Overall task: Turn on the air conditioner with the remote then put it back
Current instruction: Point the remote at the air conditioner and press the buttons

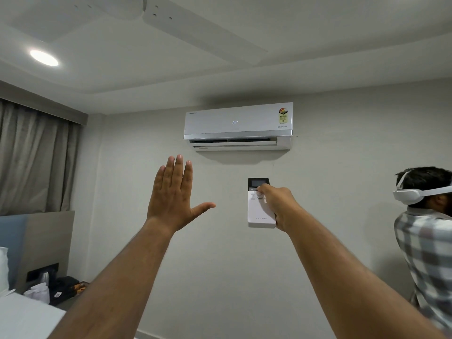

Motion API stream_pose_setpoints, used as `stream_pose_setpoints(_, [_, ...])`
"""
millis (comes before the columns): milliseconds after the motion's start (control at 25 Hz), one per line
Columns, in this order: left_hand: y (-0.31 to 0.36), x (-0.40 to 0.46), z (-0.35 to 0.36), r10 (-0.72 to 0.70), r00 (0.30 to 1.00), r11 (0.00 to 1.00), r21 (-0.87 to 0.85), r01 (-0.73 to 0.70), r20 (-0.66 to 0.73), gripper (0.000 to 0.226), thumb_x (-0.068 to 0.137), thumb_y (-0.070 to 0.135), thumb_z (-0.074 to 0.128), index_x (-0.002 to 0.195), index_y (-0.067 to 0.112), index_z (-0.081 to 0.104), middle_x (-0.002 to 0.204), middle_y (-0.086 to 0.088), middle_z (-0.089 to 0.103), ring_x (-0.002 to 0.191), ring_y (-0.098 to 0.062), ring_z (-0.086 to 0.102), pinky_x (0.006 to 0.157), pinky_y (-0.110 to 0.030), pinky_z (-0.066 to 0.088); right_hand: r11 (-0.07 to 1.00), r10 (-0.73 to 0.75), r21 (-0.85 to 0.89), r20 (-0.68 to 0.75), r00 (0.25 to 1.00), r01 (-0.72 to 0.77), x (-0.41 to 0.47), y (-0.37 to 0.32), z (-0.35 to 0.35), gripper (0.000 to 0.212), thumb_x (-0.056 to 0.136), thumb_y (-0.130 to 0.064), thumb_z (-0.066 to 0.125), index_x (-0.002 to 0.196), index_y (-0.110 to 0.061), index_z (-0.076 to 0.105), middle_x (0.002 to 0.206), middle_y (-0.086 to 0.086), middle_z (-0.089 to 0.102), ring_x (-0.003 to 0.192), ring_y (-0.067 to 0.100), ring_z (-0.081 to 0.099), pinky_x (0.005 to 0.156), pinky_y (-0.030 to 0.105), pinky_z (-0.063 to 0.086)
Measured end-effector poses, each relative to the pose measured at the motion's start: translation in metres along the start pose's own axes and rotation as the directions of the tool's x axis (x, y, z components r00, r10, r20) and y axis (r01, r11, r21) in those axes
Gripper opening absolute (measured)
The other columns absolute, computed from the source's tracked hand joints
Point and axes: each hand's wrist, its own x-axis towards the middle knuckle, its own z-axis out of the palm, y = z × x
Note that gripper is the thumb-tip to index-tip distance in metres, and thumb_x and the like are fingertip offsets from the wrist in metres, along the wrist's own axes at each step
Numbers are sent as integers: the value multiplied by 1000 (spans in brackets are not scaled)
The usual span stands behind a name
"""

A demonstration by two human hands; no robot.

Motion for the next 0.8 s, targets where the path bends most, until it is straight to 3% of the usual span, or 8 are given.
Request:
stream_pose_setpoints(280, [-1,-1,-3,-4,1000,1000,6,4,1,118,76,89,17,155,2,5,164,-22,5,152,-36,1,123,-49,6,1000,-11,1,-3,1000,11,-4,-3,0,10,85,-16,56,88,-7,59,73,9,62,56,25,62,49,24,50])
stream_pose_setpoints(800, [-5,-1,-7,-9,1000,1000,7,9,-4,117,76,88,20,154,2,7,164,-22,8,152,-37,4,123,-50,7,1000,-27,-5,-3,1000,27,-5,-5,0,13,85,-16,56,93,-6,59,75,11,62,58,27,62,48,24,49])
